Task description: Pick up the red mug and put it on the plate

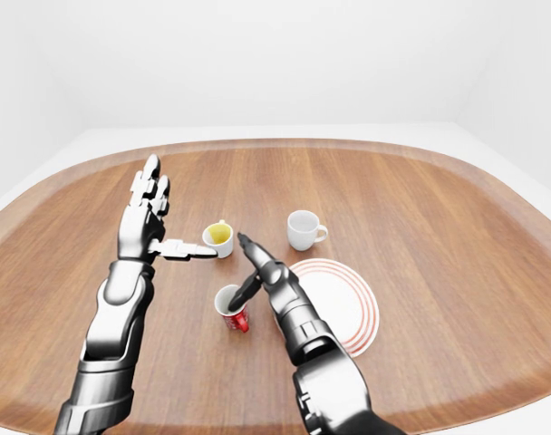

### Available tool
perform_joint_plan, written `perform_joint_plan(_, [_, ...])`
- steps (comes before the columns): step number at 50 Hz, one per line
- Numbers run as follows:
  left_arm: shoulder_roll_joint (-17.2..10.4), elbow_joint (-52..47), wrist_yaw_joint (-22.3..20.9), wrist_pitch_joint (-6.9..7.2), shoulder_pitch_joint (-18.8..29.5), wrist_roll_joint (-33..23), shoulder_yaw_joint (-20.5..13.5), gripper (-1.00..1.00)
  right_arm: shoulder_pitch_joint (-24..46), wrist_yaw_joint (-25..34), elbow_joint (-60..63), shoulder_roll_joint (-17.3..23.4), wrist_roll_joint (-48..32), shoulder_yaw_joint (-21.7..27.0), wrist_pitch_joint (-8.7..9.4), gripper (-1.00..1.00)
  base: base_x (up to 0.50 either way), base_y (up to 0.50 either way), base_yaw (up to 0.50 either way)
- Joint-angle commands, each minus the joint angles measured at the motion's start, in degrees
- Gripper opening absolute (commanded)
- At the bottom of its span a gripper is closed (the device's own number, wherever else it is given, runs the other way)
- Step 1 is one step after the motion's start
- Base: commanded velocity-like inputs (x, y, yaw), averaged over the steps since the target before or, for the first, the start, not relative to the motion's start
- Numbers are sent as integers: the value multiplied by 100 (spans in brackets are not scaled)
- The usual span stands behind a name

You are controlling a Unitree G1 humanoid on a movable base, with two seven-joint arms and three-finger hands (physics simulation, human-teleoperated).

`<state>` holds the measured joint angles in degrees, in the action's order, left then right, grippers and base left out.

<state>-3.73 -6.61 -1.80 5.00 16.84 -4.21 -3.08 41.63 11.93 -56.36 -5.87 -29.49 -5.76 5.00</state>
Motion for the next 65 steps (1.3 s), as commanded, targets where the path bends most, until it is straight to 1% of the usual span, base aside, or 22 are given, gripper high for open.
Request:
perform_joint_plan(1, [-5, 27, 7, 0, 12, 22, -7, 100, 134, -123, -416, -154, -61, -25, 0, 100, 0, 0, 0])
perform_joint_plan(11, [-8, 11, 2, 0, -6, 37, -11, 100, 204, -148, -543, -306, -129, -67, 0, 100, 0, 0, 0])
perform_joint_plan(27, [-10, -7, -1, 0, -2, 42, -10, 100, 309, -248, -932, -442, -177, -70, 0, 100, 0, 0, 0])
perform_joint_plan(48, [-14, -69, -10, 0, -19, 46, -17, 100, 186, -355, -1276, -518, -290, -66, -176, 100, 0, 0, 0])
perform_joint_plan(65, [-4, -117, -17, 0, -49, 33, -1, 100, 177, -374, -1324, -551, -360, -70, -169, 100, 0, 0, 0])
